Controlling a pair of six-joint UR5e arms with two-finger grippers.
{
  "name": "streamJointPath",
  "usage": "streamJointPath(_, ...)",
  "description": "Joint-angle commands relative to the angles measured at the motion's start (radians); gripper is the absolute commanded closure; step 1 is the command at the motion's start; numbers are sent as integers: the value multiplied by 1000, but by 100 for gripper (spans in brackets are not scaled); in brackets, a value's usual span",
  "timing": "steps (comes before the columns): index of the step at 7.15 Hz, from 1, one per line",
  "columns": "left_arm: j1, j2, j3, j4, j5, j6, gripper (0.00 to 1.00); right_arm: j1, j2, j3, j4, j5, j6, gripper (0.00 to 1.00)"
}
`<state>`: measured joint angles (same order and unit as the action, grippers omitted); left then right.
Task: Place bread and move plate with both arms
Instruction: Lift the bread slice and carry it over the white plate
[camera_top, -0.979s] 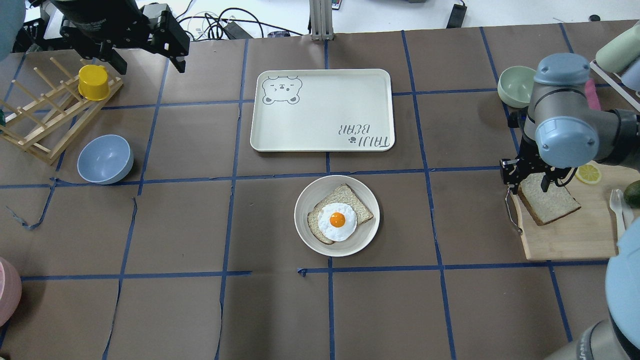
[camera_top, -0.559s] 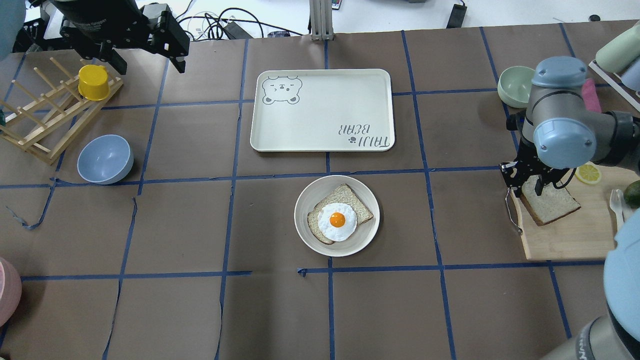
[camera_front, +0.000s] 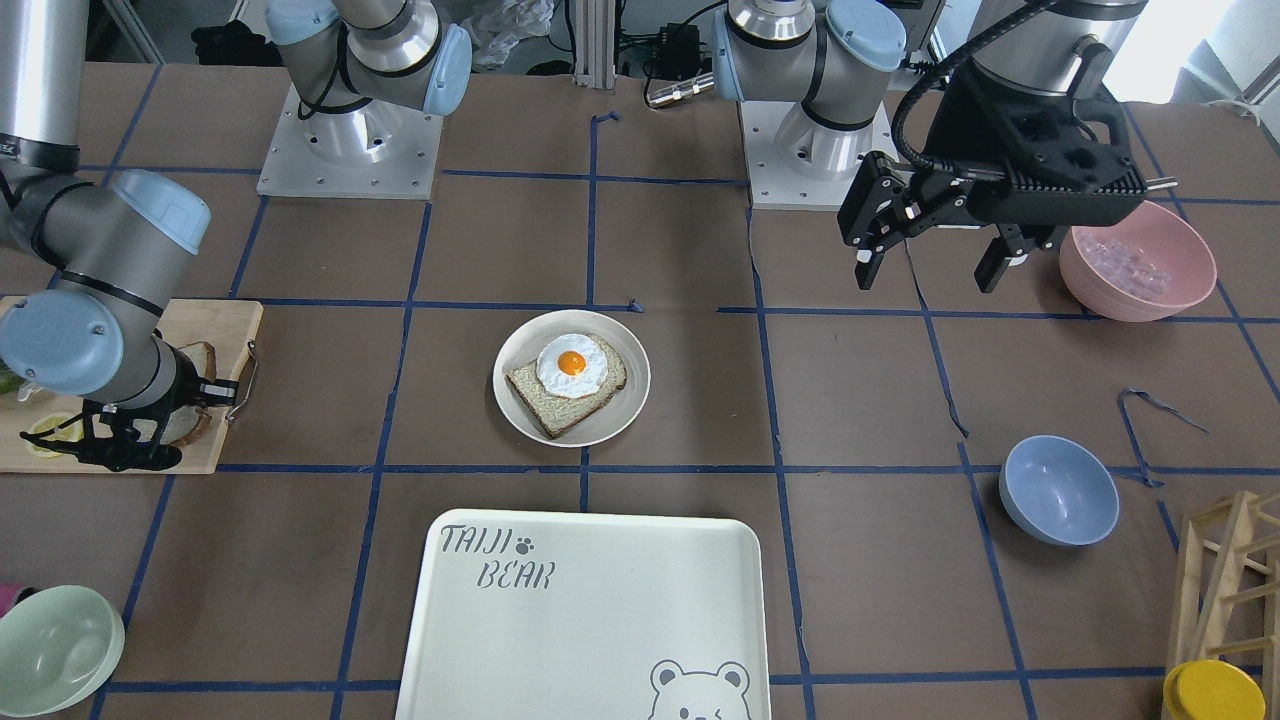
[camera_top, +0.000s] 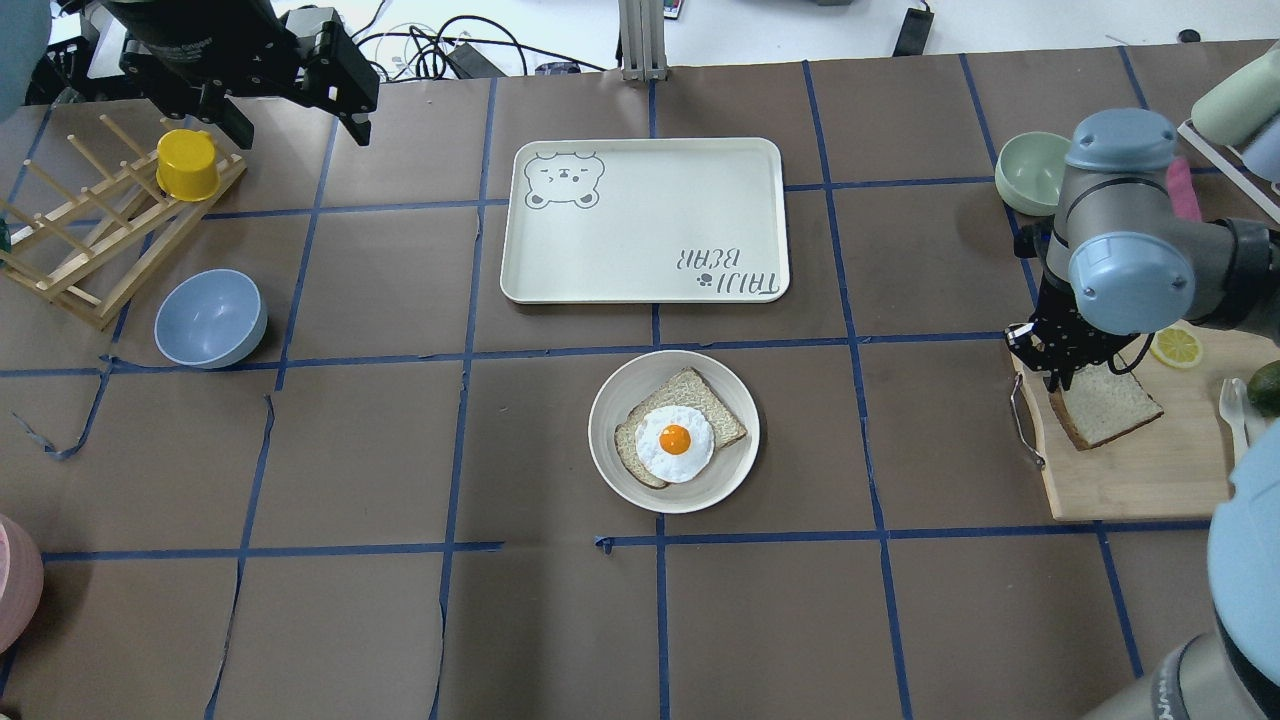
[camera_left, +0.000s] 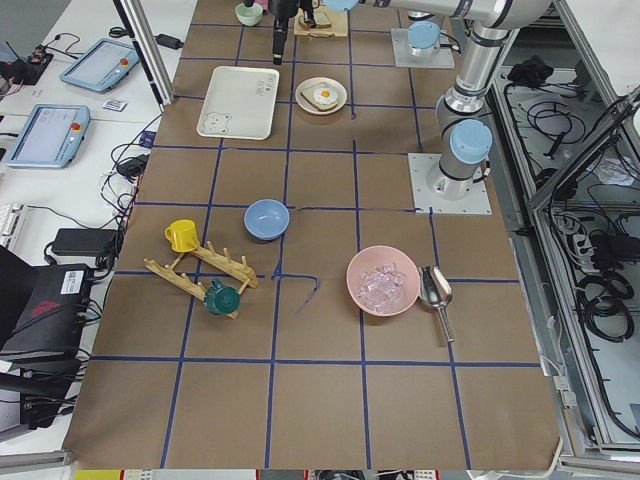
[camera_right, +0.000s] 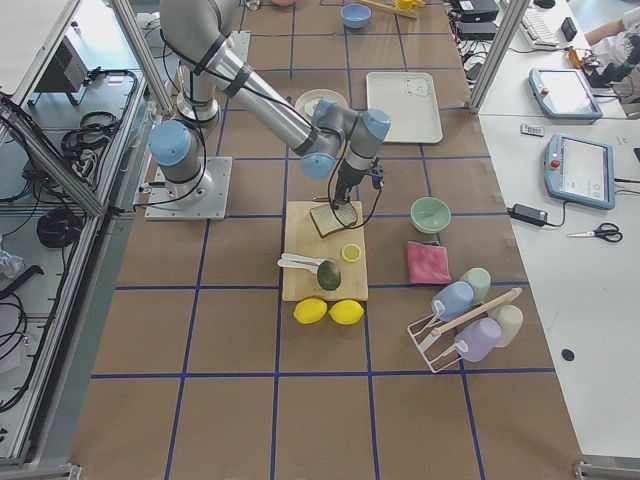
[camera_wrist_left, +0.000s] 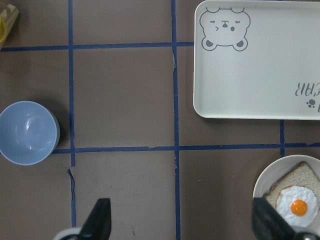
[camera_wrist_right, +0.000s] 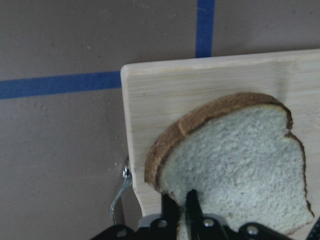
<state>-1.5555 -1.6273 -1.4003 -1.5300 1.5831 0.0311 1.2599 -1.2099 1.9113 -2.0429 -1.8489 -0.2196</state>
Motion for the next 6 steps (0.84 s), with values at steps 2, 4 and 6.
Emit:
streamJointPath(2,2,1,0,1,0,1,0,1,-25,-66,77,-21,-1,100)
streamJointPath(4,3,1,0,1,0,1,0,12,-31,-132,160,-18,2,100)
streamJointPath(6,3,1,0,2,0,1,0,44,-65,-216,316,8,50,100)
